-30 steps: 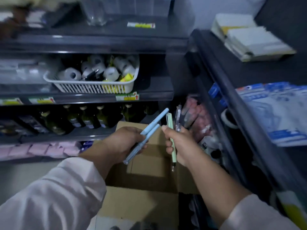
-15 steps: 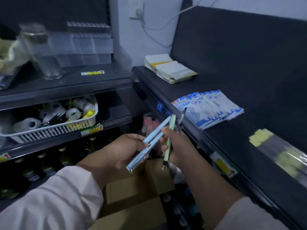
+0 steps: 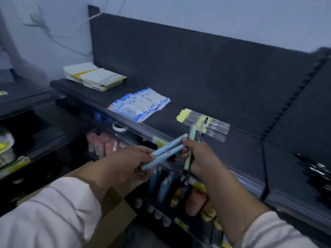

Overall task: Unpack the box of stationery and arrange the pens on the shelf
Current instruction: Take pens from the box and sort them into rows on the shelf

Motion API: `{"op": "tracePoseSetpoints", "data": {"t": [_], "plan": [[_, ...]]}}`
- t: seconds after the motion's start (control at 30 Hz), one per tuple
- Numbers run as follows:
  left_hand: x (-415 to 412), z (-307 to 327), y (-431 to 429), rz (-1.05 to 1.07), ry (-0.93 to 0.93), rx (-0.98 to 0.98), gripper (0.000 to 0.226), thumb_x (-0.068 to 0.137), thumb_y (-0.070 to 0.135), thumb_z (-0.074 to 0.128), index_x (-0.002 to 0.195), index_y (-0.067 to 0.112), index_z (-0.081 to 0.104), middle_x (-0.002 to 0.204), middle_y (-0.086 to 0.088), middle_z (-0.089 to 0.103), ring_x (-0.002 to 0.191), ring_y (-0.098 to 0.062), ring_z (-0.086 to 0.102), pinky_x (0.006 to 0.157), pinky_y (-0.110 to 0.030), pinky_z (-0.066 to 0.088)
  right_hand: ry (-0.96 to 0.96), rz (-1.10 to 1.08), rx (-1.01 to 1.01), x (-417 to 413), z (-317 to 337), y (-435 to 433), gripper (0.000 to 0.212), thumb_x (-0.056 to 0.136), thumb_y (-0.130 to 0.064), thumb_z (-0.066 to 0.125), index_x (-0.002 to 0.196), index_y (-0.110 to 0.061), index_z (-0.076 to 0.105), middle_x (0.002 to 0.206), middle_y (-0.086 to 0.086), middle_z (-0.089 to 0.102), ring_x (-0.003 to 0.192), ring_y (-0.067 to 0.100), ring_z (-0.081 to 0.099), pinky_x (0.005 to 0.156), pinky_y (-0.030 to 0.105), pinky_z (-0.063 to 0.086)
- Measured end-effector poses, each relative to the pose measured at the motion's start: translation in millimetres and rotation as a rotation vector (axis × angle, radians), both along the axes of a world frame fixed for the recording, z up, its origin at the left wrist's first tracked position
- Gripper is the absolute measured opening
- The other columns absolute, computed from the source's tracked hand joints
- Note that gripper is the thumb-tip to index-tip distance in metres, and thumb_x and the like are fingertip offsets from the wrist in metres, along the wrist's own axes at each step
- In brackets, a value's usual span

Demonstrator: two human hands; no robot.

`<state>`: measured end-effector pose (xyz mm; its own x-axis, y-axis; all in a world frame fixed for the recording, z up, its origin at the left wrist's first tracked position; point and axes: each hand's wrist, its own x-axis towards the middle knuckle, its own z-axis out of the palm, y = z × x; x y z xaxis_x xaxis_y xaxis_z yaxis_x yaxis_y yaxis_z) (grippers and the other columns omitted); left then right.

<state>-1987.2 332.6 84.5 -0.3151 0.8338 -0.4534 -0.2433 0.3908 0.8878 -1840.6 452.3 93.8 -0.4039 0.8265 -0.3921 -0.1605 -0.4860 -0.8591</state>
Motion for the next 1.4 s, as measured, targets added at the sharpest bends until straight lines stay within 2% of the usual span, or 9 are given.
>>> {"op": "tracePoseSetpoints", "data": {"t": [0.1, 0.3, 0.4, 0.47, 0.67, 0.8, 1.0, 1.23, 1.4], "plan": [[48, 9, 21, -0.076, 0.062, 0.003, 0.018, 0.094, 0.014, 0.055, 0.112, 0.01, 0.058, 0.08, -0.011, 0.06, 0.053, -0.016, 0.055, 0.045, -0.023, 0.047, -0.009, -0.083, 0.032, 65, 12, 5, 0.025, 0.087, -0.015, 0.068, 0.106, -0.007, 0.054, 0.059, 0.002, 0.048, 0.044, 0.012, 0.044, 0.039, 0.021, 0.039], [184, 28, 61, -0.129, 0.093, 0.06, 0.012, 0.095, 0.012, 0.053, 0.102, 0.007, 0.062, 0.086, -0.015, 0.058, 0.061, -0.019, 0.054, 0.041, -0.02, 0.047, -0.087, -0.222, 0.137, 228, 27, -2, 0.011, 0.088, -0.013, 0.065, 0.083, -0.014, 0.056, 0.065, 0.003, 0.055, 0.048, 0.011, 0.052, 0.041, 0.021, 0.041], [270, 31, 74, -0.156, 0.046, 0.091, 0.007, 0.094, 0.008, 0.055, 0.089, 0.009, 0.06, 0.086, -0.015, 0.059, 0.063, -0.02, 0.057, 0.047, -0.024, 0.051, -0.16, -0.293, 0.163, 321, 27, -10, 0.012, 0.09, -0.009, 0.062, 0.083, -0.014, 0.054, 0.068, 0.004, 0.056, 0.044, 0.009, 0.056, 0.042, 0.022, 0.041], [328, 31, 81, -0.192, 0.017, 0.103, 0.012, 0.093, 0.003, 0.053, 0.085, 0.01, 0.057, 0.086, -0.017, 0.058, 0.063, -0.023, 0.057, 0.045, -0.023, 0.051, -0.216, -0.345, 0.175, 384, 27, -16, 0.012, 0.089, -0.007, 0.062, 0.085, -0.014, 0.053, 0.071, 0.003, 0.057, 0.048, 0.01, 0.06, 0.039, 0.018, 0.039], [489, 27, 95, -0.405, 0.082, 0.141, 0.016, 0.093, 0.002, 0.052, 0.084, 0.014, 0.059, 0.082, -0.012, 0.06, 0.061, -0.019, 0.058, 0.042, -0.018, 0.051, -0.336, -0.488, 0.196, 551, 27, -44, 0.013, 0.089, -0.003, 0.061, 0.092, -0.012, 0.052, 0.074, 0.005, 0.058, 0.052, 0.013, 0.059, 0.041, 0.02, 0.038], [574, 29, 102, -0.566, 0.146, 0.144, 0.006, 0.09, 0.01, 0.06, 0.092, 0.014, 0.063, 0.085, -0.009, 0.062, 0.059, -0.015, 0.06, 0.047, -0.019, 0.048, -0.363, -0.626, 0.17, 641, 26, -59, 0.014, 0.089, -0.003, 0.061, 0.089, -0.012, 0.051, 0.076, 0.007, 0.057, 0.058, 0.015, 0.06, 0.041, 0.021, 0.04], [672, 28, 127, -0.691, 0.136, 0.155, 0.008, 0.089, 0.009, 0.061, 0.083, 0.014, 0.063, 0.071, -0.006, 0.059, 0.056, -0.015, 0.059, 0.053, -0.022, 0.048, -0.345, -0.766, 0.154, 732, 23, -61, 0.016, 0.086, 0.001, 0.063, 0.091, -0.009, 0.053, 0.069, 0.008, 0.056, 0.054, 0.015, 0.056, 0.041, 0.021, 0.04], [746, 18, 203, -0.752, 0.081, 0.193, 0.011, 0.091, 0.003, 0.057, 0.091, 0.013, 0.062, 0.089, -0.012, 0.063, 0.062, -0.015, 0.061, 0.047, -0.018, 0.052, -0.374, -0.877, 0.144, 798, 20, -4, 0.016, 0.086, 0.003, 0.061, 0.092, -0.008, 0.052, 0.066, 0.009, 0.057, 0.052, 0.015, 0.057, 0.042, 0.021, 0.043], [783, 25, 270, -0.797, 0.121, 0.258, 0.008, 0.089, 0.005, 0.06, 0.091, 0.012, 0.063, 0.08, -0.009, 0.063, 0.059, -0.015, 0.059, 0.047, -0.018, 0.051, -0.427, -0.898, 0.118, 836, 27, 62, 0.012, 0.086, 0.003, 0.06, 0.092, -0.005, 0.055, 0.063, 0.011, 0.058, 0.051, 0.015, 0.055, 0.045, 0.023, 0.042]]}}
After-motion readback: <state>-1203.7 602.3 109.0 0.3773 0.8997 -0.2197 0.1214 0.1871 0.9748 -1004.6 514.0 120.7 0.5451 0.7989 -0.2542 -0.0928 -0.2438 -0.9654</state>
